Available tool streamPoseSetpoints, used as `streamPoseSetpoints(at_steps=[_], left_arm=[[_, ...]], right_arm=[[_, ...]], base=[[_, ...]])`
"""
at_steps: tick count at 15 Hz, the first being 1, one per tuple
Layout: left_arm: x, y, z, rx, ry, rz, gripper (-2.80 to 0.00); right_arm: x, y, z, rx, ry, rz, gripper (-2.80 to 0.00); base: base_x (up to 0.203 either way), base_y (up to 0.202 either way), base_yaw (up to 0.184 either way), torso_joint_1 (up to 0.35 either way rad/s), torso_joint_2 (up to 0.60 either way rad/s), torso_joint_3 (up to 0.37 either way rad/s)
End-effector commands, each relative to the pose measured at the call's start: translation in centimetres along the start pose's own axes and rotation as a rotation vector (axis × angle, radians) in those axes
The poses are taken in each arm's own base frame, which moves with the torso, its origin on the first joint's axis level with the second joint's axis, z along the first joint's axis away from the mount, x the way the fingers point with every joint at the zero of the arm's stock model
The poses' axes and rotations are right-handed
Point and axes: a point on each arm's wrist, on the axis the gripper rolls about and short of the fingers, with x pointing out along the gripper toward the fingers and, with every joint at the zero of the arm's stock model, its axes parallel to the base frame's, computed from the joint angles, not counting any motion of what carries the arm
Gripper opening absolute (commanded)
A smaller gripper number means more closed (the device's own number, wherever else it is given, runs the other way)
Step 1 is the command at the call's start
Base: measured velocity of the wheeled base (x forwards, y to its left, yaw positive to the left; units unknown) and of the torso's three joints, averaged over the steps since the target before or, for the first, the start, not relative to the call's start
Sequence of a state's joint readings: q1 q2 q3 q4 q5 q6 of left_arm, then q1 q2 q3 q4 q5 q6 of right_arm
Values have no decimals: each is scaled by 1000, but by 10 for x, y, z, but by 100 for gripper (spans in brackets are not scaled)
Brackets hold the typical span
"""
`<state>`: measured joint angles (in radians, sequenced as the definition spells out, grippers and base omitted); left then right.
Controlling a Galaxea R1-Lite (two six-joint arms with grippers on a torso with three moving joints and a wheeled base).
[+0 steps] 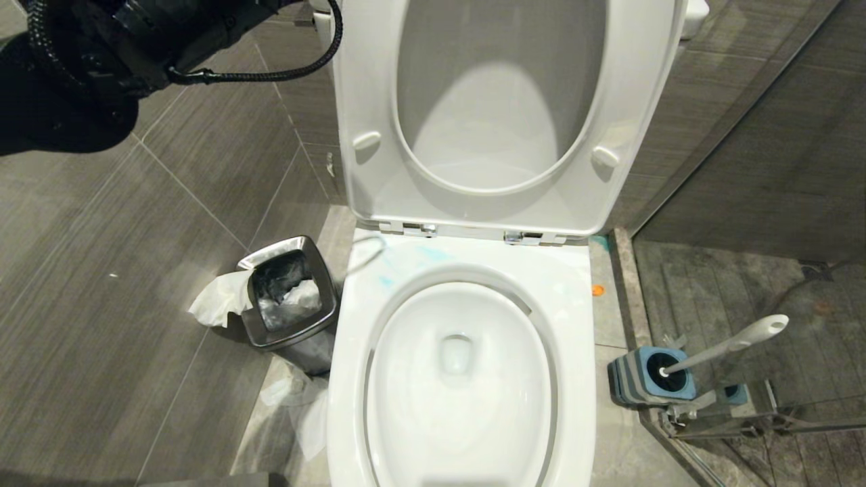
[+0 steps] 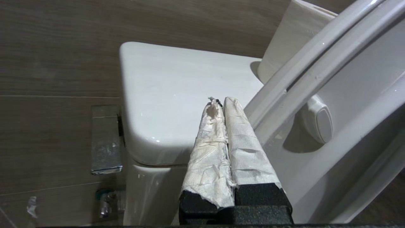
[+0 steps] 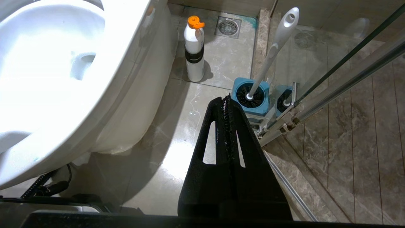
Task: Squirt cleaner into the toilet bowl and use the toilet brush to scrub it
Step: Close the toilet lid
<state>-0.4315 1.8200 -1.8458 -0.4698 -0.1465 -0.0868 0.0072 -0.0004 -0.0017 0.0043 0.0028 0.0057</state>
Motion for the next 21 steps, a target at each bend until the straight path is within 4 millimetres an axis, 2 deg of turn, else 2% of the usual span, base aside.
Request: streamPoseSetpoints(at_steps=[1, 8, 9, 13, 18, 21], left_arm=[[1, 0, -6, -3, 19, -42, -280], [0, 6, -9, 5, 36, -50, -280], [-1, 14, -9, 17, 37, -21, -280], [3, 43, -30, 39, 78, 55, -280], [5, 47, -45, 24, 119, 7, -280], [1, 44, -36, -8, 109, -52, -280]], right_arm=[[0, 0, 0, 0, 1, 1, -280], [0, 0, 0, 0, 1, 1, -280], [0, 0, 0, 0, 1, 1, -280], [0, 0, 0, 0, 1, 1, -280], [0, 0, 0, 0, 1, 1, -280], [0, 0, 0, 0, 1, 1, -280]], base=[[0, 0, 0, 0, 0, 0], [0, 0, 0, 0, 0, 0], [0, 0, 0, 0, 0, 0], [0, 0, 0, 0, 0, 0], [0, 0, 0, 0, 0, 0], [0, 0, 0, 0, 0, 0]])
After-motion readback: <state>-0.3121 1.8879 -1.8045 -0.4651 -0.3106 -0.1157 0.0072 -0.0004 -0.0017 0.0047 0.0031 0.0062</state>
